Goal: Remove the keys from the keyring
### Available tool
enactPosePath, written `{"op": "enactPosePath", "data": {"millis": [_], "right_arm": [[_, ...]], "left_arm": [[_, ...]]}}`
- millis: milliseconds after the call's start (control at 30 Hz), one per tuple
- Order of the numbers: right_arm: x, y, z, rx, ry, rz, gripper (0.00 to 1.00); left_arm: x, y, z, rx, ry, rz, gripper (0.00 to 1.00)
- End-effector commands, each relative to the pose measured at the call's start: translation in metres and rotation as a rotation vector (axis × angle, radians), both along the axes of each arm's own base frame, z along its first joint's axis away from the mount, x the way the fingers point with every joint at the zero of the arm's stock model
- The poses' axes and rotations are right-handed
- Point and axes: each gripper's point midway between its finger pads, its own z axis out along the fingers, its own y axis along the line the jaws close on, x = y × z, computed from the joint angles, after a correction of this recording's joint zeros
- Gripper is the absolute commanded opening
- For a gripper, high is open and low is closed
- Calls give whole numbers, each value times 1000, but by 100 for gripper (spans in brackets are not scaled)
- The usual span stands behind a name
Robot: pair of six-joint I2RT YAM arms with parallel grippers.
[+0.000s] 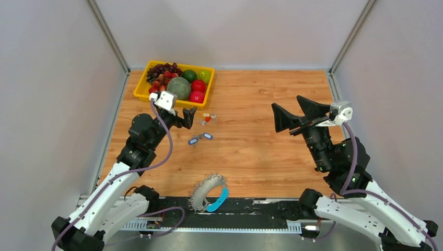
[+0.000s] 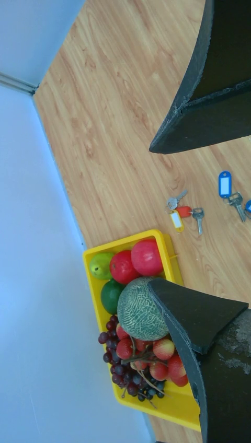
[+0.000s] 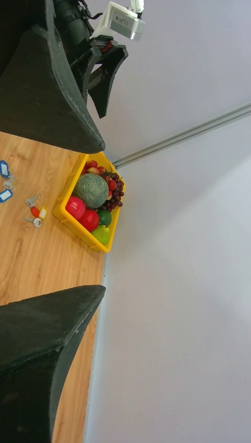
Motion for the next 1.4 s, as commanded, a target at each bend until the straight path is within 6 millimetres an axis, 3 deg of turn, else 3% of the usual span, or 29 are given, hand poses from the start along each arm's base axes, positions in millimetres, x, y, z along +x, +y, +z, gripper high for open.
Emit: {"op": "enactPosePath", "data": {"millis": [0, 467, 633, 667, 700, 733, 767, 933, 1033, 1200, 1367], "right_arm": [[3, -4, 2, 16, -7, -29, 100], [9, -2, 0, 7, 28, -49, 100], [17, 4, -5, -57, 93, -68, 100], [18, 2, -7, -63, 102, -76, 100], [18, 1, -8, -66, 107, -85, 100], [17, -2, -9, -69, 107, -91, 100], [16, -4, -9, -70, 104, -93, 100], [7, -15, -5, -54, 76, -89, 100], [4, -18, -2, -36, 69, -83, 100], [-2, -20, 3, -12, 57, -59, 100], [-5, -24, 6, -4, 50, -60, 100]], "left_arm": [[-3, 1, 27, -24, -67, -5, 100], [5, 7, 16, -20, -38, 45, 100], [4, -5, -4, -78, 127, 15, 100], [0, -9, -22, -62, 221, -6, 100], [-2, -10, -18, -67, 247, -9, 100], [-9, -9, -36, -46, 336, -4, 100], [-13, -10, -35, -46, 358, -11, 100], [-69, -29, -75, 3, 535, -104, 98], [-87, -34, -112, 35, 624, -84, 95], [-107, -49, -166, 20, 748, -54, 80], [-116, -62, -194, 47, 791, -32, 64]]}}
